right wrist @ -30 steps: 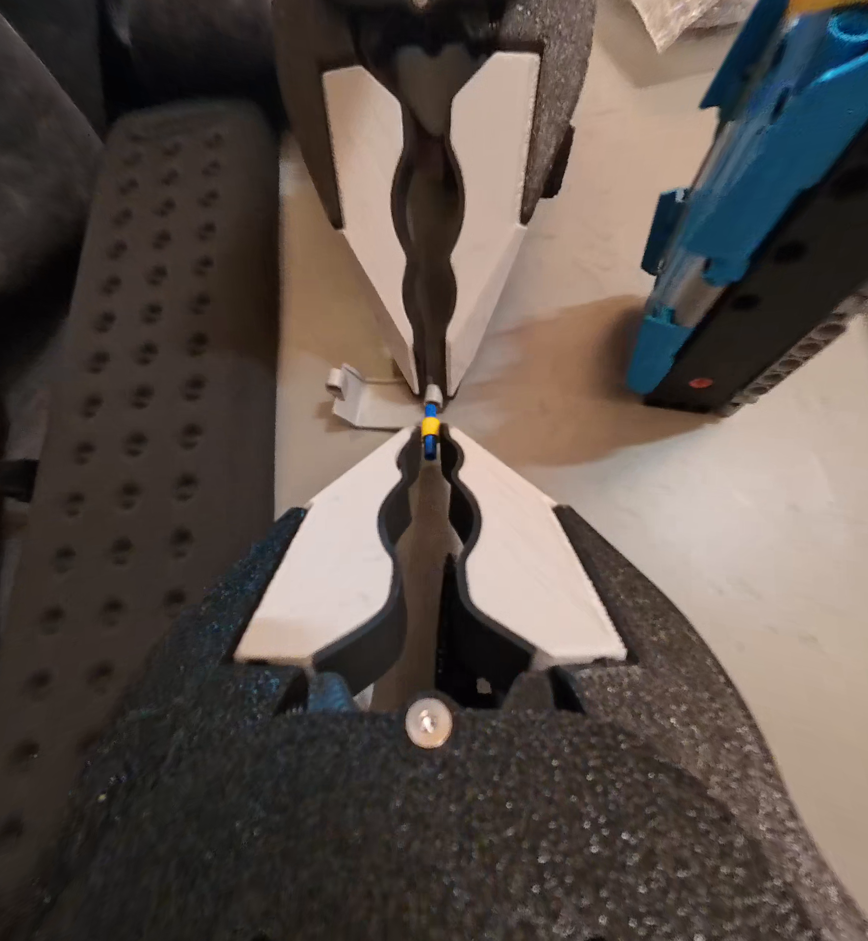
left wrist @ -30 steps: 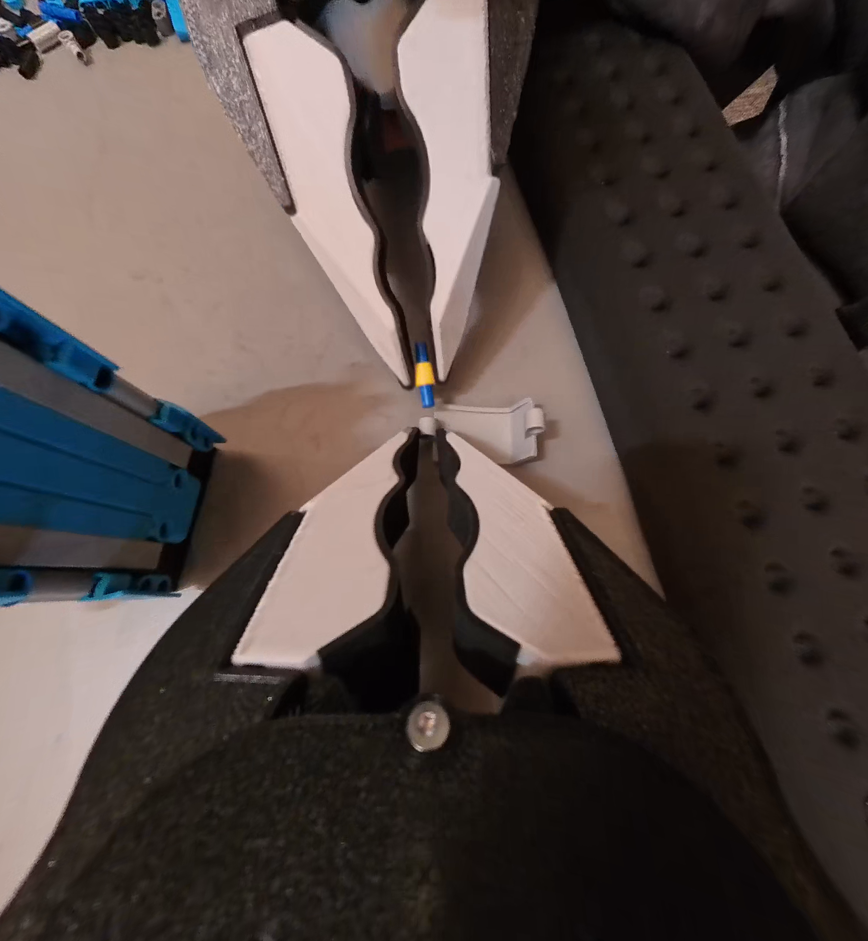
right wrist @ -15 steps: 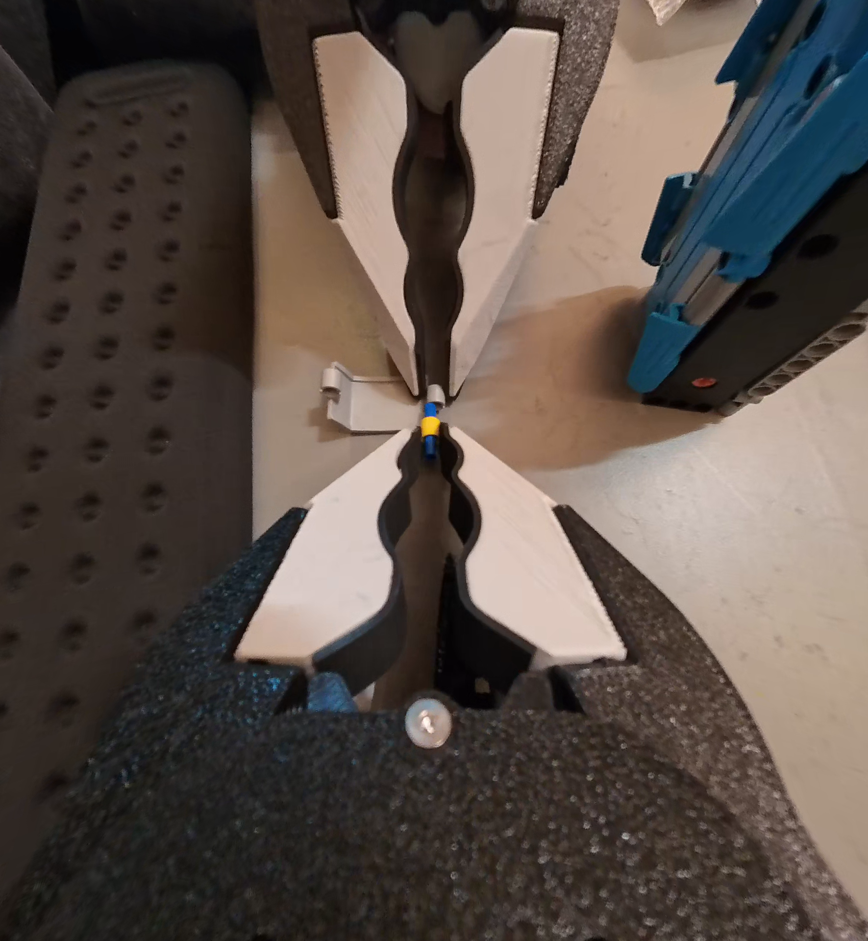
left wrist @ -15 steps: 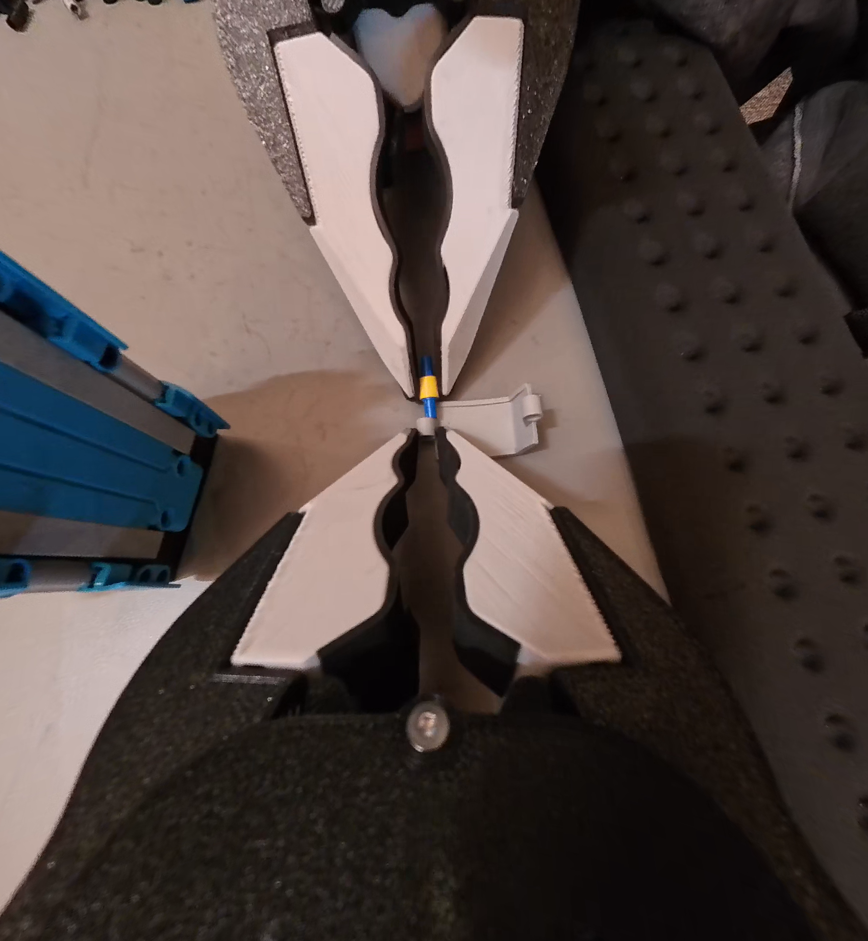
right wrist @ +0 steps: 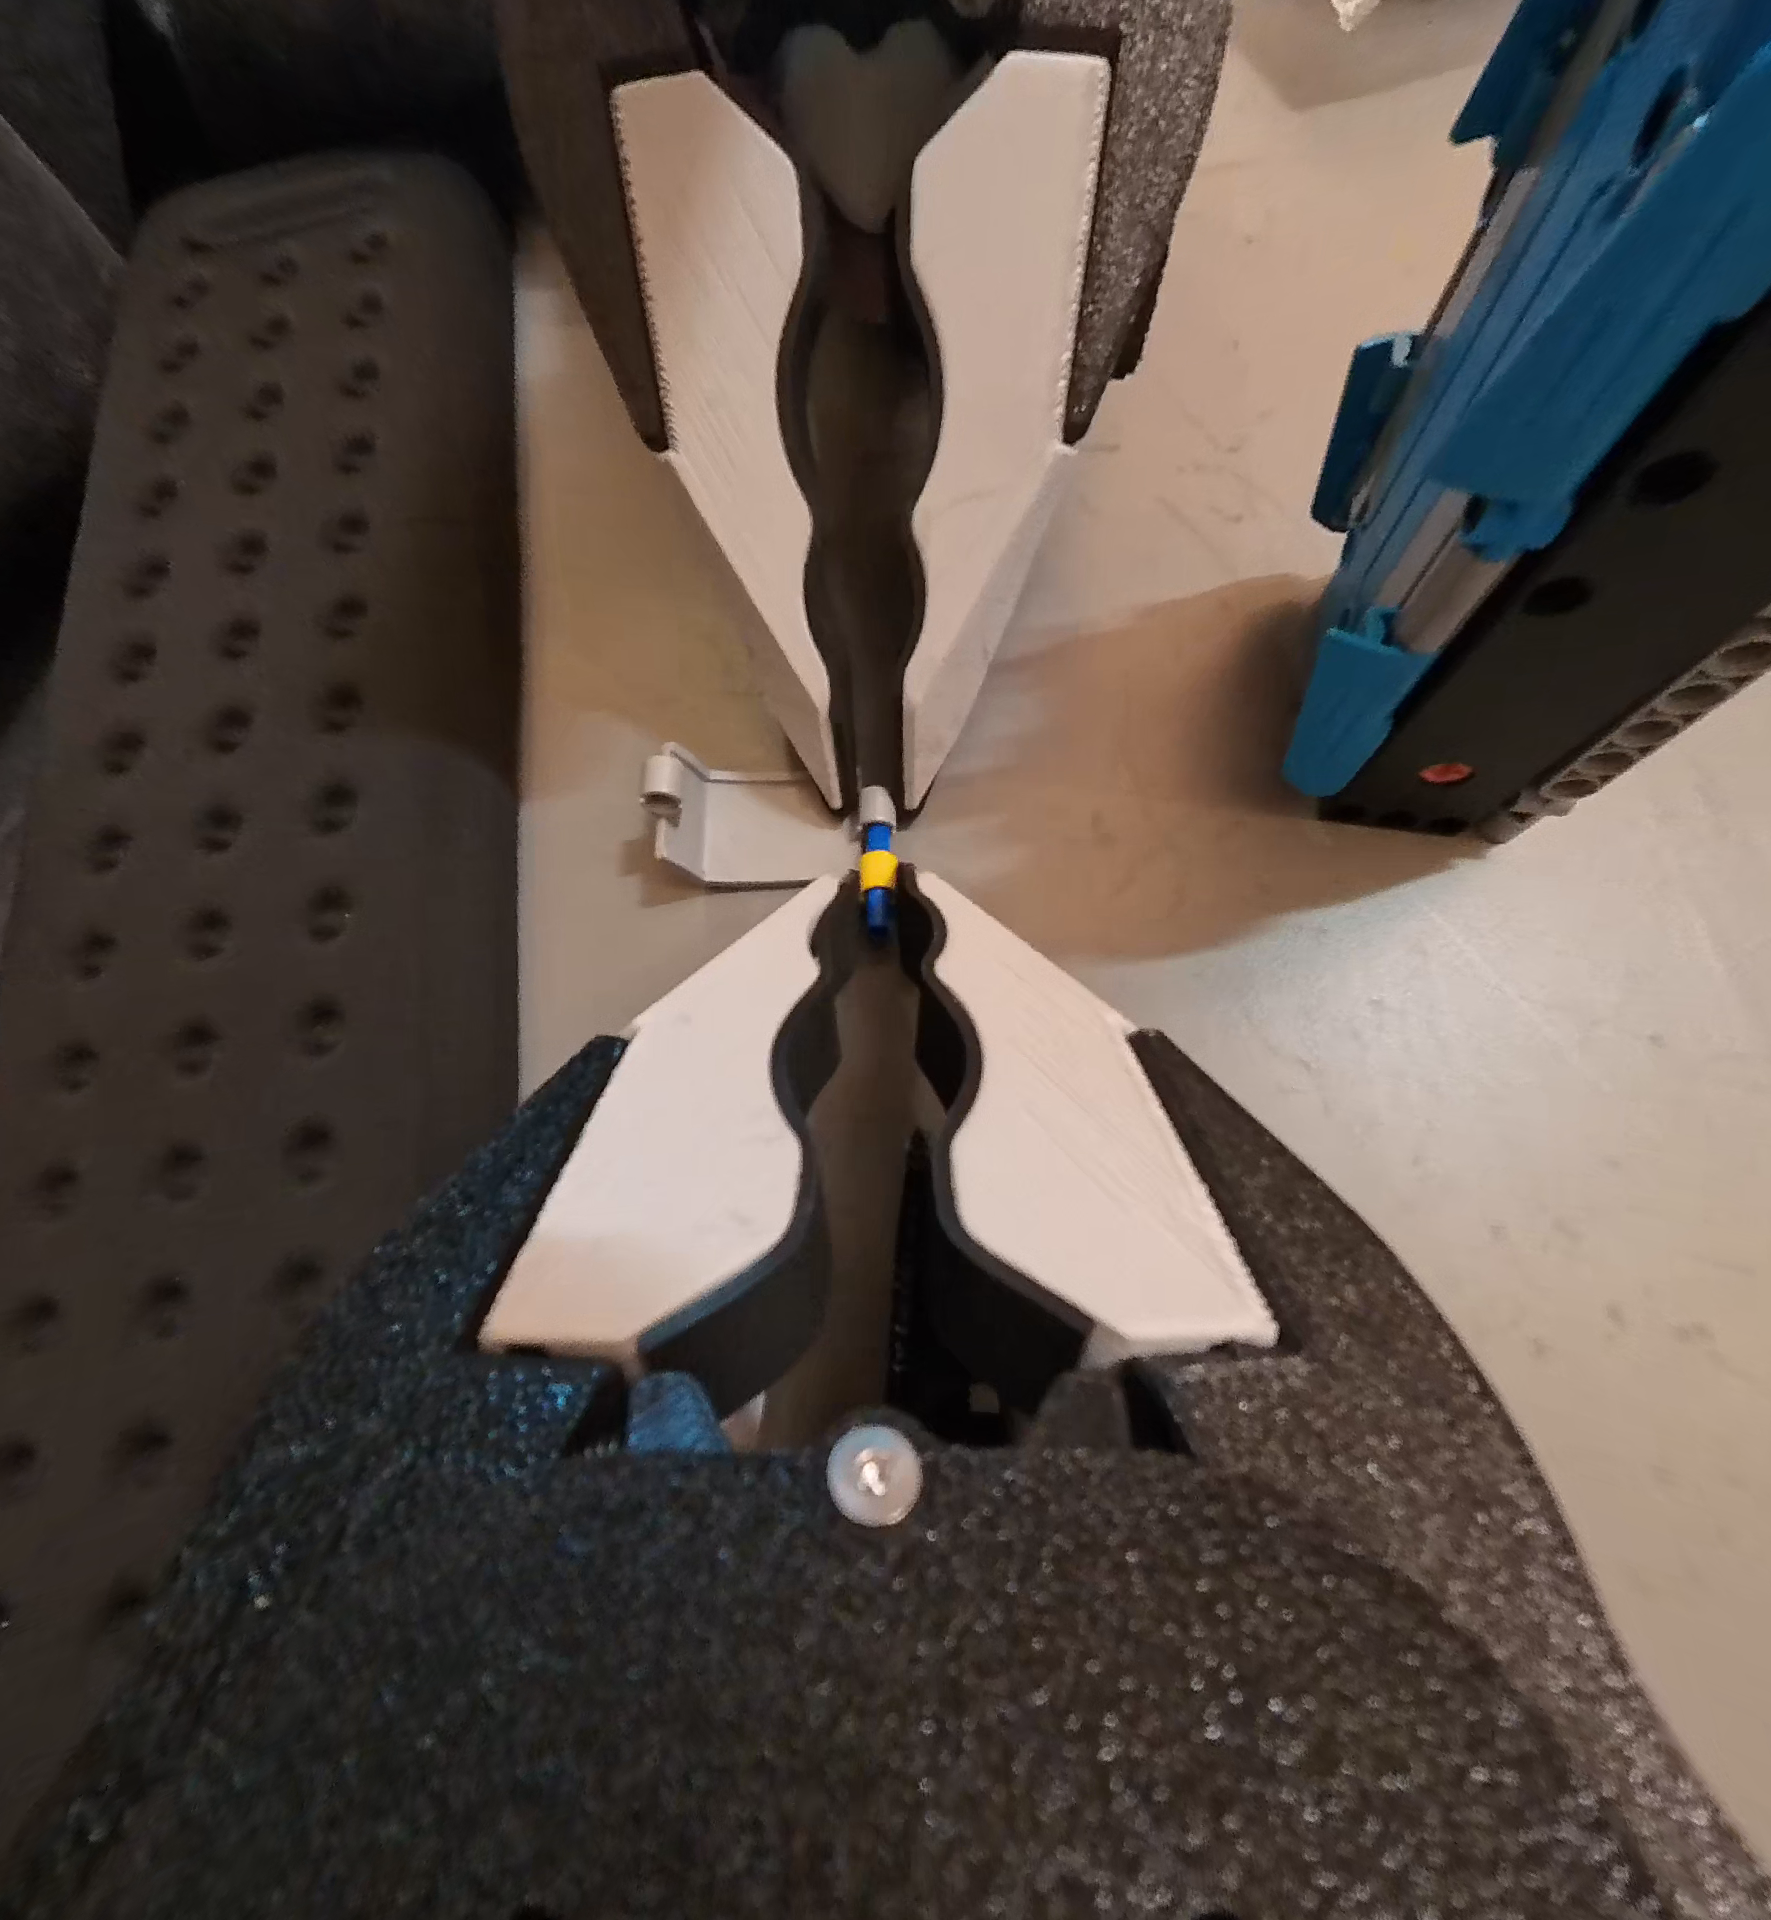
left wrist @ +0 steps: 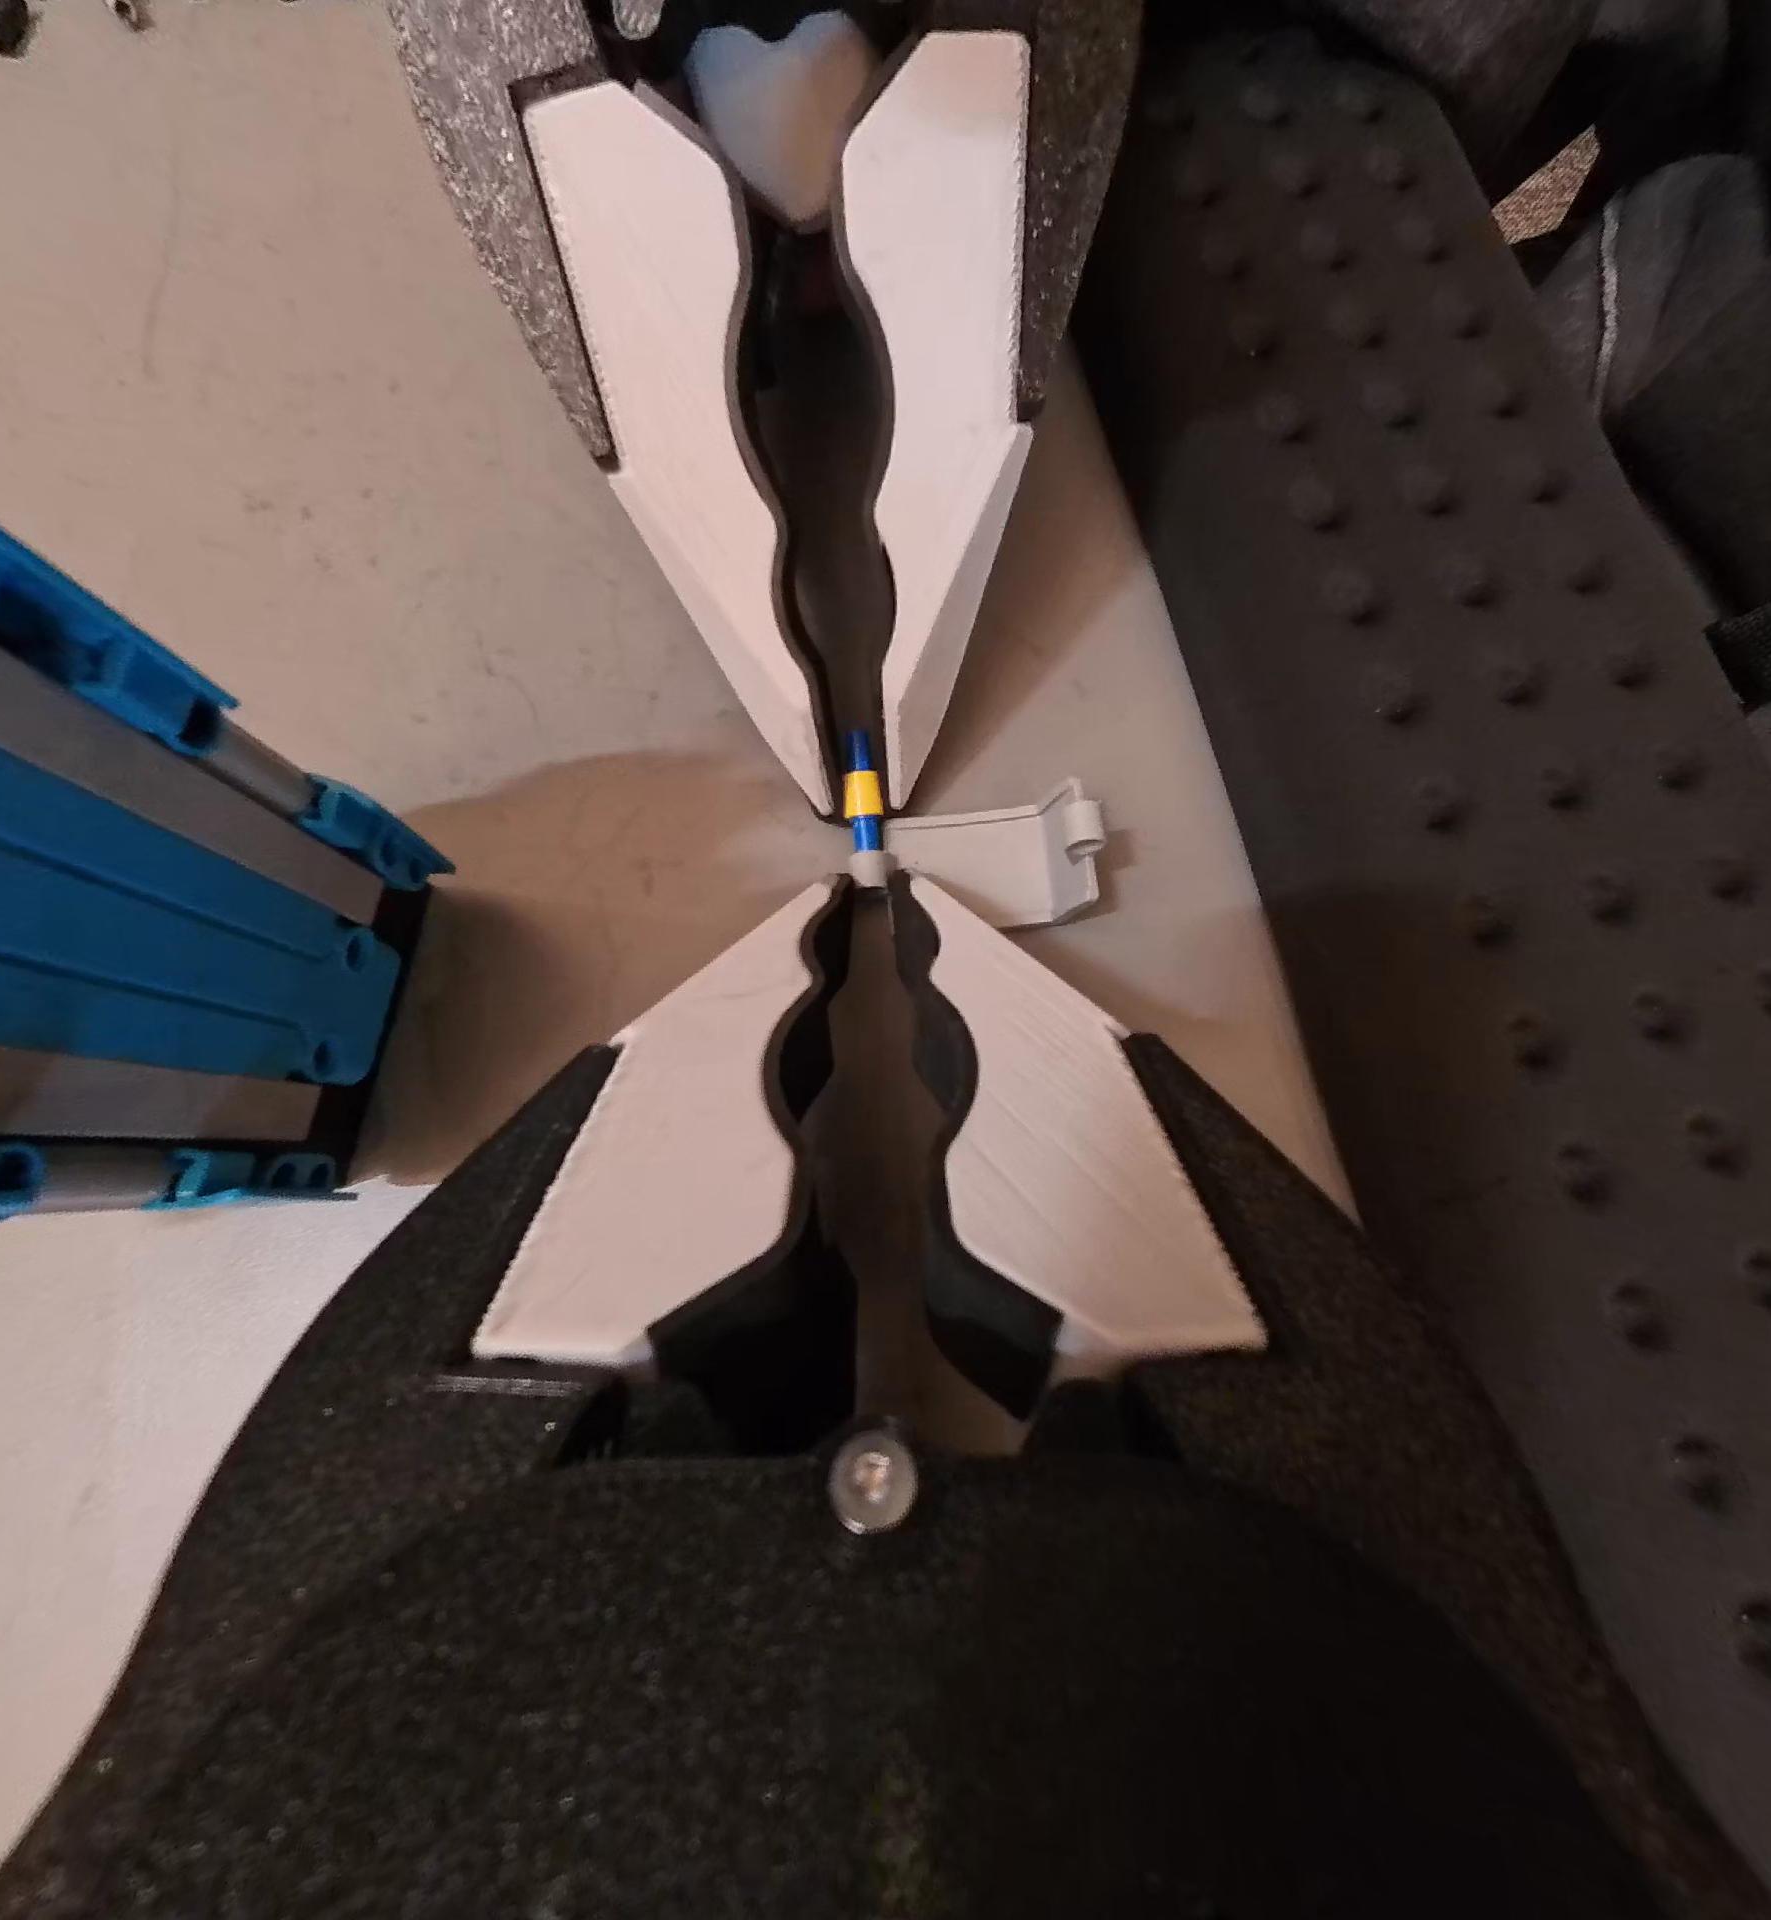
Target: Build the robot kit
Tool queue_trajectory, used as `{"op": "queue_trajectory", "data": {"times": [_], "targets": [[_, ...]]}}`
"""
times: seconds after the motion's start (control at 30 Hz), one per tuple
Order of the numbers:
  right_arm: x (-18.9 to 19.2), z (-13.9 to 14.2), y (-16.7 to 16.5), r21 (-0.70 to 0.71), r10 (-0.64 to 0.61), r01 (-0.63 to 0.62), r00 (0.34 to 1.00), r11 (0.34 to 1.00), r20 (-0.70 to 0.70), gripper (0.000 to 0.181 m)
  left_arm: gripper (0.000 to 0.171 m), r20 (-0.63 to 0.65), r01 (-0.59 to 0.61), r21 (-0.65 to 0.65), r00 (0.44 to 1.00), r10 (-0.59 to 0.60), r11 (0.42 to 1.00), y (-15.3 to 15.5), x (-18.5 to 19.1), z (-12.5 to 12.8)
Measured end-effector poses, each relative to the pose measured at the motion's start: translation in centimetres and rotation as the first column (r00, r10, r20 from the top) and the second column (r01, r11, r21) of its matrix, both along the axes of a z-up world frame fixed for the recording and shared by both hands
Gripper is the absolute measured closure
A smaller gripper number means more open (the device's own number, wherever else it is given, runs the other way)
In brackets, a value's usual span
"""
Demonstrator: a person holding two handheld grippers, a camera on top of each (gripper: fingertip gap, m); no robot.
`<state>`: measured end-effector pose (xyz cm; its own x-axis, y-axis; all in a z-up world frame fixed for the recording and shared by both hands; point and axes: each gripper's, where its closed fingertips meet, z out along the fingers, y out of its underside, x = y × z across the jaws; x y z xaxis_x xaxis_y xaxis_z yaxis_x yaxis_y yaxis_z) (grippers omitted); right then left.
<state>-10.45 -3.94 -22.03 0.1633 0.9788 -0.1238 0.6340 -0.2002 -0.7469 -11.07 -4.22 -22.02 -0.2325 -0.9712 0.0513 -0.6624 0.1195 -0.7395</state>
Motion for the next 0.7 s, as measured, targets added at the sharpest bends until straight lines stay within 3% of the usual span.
{"op": "queue_trajectory", "data": {"times": [0.37,0.6,0.7], "targets": [[-0.09,-0.23,-0.06,0.009,-0.006,0.005,1.000,1.000,0.023,0.174,0.165,-0.004,0.005,0.002,1.000,-0.005,1.000,-0.09,0.03,-0.06],[-0.20,-0.19,-0.08,-0.152,-0.026,0.027,1.000,0.988,0.007,0.175,0.166,-0.006,0.007,-0.018,1.000,-0.007,1.000,-0.09,0.19,0.00],[-0.21,-0.20,-0.07,-0.090,0.004,-0.002,1.000,0.996,0.022,0.175,0.166,-0.007,0.007,-0.023,1.000,-0.008,1.000,-0.11,0.20,0.00]]}}
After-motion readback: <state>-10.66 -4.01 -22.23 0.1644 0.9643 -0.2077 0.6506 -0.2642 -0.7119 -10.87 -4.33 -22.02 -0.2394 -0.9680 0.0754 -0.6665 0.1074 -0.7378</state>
